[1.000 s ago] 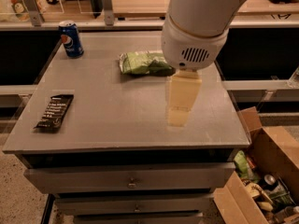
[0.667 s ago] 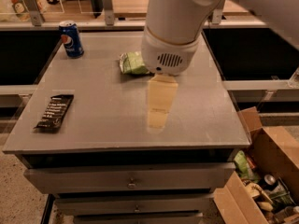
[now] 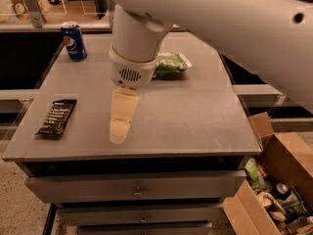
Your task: Pick rxbar chocolate
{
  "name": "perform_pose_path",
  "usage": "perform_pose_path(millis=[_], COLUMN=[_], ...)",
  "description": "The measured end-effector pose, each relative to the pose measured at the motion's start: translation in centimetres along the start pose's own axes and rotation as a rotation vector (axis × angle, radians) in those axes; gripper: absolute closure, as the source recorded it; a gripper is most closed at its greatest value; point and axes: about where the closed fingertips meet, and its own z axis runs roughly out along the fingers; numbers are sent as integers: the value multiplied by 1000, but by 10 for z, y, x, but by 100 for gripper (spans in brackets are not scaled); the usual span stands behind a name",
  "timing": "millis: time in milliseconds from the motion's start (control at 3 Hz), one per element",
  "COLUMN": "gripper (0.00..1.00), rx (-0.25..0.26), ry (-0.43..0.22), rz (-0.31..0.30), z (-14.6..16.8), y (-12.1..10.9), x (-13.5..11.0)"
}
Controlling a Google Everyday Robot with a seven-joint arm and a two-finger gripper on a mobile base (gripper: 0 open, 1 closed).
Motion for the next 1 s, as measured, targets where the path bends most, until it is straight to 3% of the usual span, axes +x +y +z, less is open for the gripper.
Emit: perform_pose_path(millis=[1000], gripper=[0], rx=[-6], ry=[-95], rz=[-76], z=[46], y=[-22], x=[-79])
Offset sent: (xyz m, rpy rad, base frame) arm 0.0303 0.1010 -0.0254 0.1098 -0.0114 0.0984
